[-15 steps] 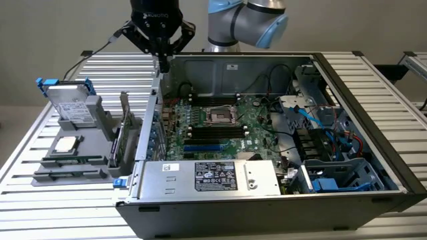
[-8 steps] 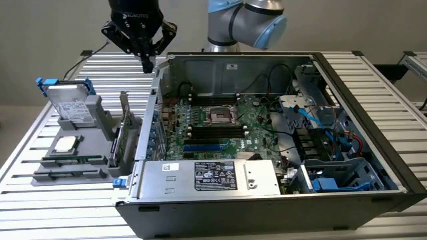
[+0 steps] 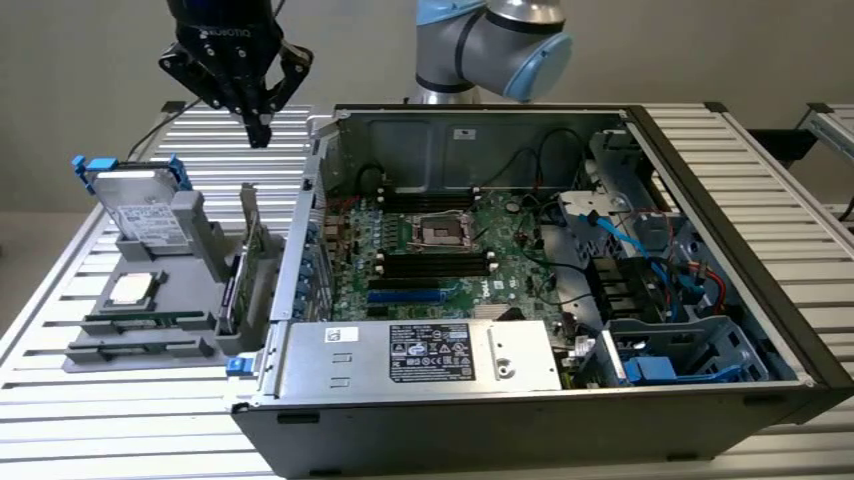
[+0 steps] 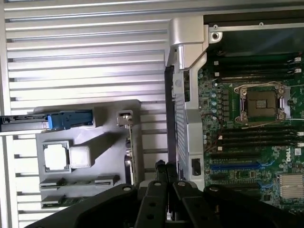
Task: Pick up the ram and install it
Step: 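Reach for the ram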
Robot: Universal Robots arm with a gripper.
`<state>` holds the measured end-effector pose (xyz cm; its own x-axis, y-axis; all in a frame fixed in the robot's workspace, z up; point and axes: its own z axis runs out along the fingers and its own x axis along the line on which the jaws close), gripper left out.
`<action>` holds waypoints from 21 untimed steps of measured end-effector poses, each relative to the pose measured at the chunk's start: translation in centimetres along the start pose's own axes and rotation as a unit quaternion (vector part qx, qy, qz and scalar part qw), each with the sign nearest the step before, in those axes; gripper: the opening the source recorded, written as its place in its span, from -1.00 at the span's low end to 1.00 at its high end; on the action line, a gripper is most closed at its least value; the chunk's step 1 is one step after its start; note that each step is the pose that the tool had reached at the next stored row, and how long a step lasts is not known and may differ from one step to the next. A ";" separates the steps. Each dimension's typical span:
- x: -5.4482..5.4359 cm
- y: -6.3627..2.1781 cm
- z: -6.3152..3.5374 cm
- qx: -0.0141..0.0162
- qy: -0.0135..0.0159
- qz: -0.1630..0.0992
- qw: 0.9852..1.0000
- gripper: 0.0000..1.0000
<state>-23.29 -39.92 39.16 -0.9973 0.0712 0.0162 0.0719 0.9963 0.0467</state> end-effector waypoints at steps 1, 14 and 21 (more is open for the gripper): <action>0.5 -0.05 0.01 0.000 0.000 0.000 1.000 -0.80; 6.3 -1.18 0.17 0.000 0.000 0.000 1.000 -0.80; 8.8 -2.54 0.36 0.000 0.000 0.000 1.000 -0.80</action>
<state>-32.25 -41.81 38.82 -0.9973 0.0711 0.0165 0.0718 0.9963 0.0467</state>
